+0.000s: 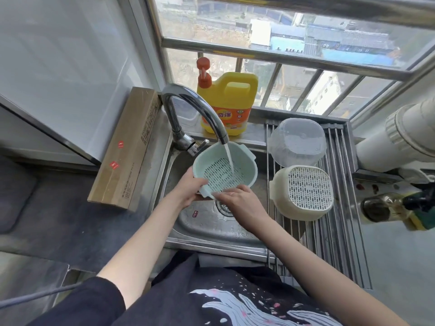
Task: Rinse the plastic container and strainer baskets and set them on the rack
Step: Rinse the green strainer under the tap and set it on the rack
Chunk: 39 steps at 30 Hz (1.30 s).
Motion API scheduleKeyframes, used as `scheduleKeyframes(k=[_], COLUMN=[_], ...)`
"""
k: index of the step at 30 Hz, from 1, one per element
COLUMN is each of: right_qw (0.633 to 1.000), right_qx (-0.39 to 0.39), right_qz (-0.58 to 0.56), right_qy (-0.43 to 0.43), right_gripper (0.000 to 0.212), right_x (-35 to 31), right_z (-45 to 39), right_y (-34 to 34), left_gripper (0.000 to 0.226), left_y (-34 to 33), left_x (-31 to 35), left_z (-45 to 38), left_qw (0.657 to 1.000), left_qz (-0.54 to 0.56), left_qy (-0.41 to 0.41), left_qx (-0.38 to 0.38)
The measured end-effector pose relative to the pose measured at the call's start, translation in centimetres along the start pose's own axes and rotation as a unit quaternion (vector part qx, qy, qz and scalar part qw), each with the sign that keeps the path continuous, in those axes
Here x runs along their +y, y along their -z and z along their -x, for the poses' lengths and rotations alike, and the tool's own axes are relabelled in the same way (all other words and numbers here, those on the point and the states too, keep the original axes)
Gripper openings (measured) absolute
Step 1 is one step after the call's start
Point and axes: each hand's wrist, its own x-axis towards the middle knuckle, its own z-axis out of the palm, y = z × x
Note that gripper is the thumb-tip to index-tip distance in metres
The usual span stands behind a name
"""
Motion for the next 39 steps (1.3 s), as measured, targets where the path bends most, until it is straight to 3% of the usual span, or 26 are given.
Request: scheduleKeyframes(k=[2, 4, 7, 8, 11, 13, 16, 20, 25, 31, 34, 37, 39], right_qw=[0.999, 0.995, 0.956, 0.934, 0.886, 0.887, 0.897, 0.885, 0.819, 0.843, 0.866, 0.903, 0.924], right_qx=[-0.021, -0.002, 0.132, 0.139, 0.003, -0.068, -0.117, -0.194, -0.058, 0.137, 0.174, 0.175, 0.182], right_qz=[-0.043, -0.068, -0.114, -0.155, -0.247, -0.209, -0.125, -0.136, -0.335, -0.287, -0.203, -0.07, 0.023], right_qy=[-0.003, -0.074, -0.235, -0.291, -0.392, -0.406, -0.407, -0.4, -0.462, -0.434, -0.423, -0.385, -0.336], right_gripper=[0.03, 0.047, 0.05, 0.055, 0.058, 0.043, 0.016, 0.023, 0.032, 0.03, 0.036, 0.039, 0.043], right_x=[0.3, 0.9, 2.2, 2.6, 3.8, 4.1, 4.0, 3.8, 3.7, 2.9, 2.5, 2.1, 1.8], right_z=[0.1, 0.3, 0.0, -0.3, -1.6, -2.0, -2.0, -1.3, -0.6, 0.1, 0.4, 0.6, 0.6], right_y=[0.3, 1.1, 2.4, 2.8, 3.6, 3.9, 4.2, 3.6, 3.9, 4.1, 4.2, 4.7, 5.2], left_gripper=[0.046, 0.047, 0.039, 0.038, 0.043, 0.045, 0.044, 0.039, 0.027, 0.037, 0.039, 0.05, 0.052], left_y=[-0.1, 0.1, 0.0, -0.1, 0.0, 0.5, 1.1, 1.6, 1.3, -0.6, -1.3, -1.1, -0.8], left_x=[-0.9, -1.8, -1.5, -1.1, -0.1, 0.5, 1.7, 3.4, 3.8, 3.2, 3.2, 3.5, 3.9], left_z=[0.0, -0.3, 0.0, 0.2, 0.6, 0.6, 1.1, 1.3, 0.7, -0.1, 0.2, -0.4, -1.6], left_qw=[0.998, 0.995, 0.982, 0.979, 0.98, 0.972, 0.955, 0.934, 0.938, 0.935, 0.886, 0.787, 0.761], left_qz=[-0.022, -0.048, -0.136, -0.156, -0.183, -0.226, -0.267, -0.304, -0.311, -0.349, -0.463, -0.611, -0.634], left_qy=[-0.026, -0.051, -0.094, -0.105, -0.08, -0.039, 0.061, 0.108, 0.099, 0.059, 0.015, -0.072, -0.119], left_qx=[0.052, 0.072, 0.089, 0.08, 0.013, -0.054, -0.113, -0.152, -0.118, -0.016, 0.002, 0.047, 0.072])
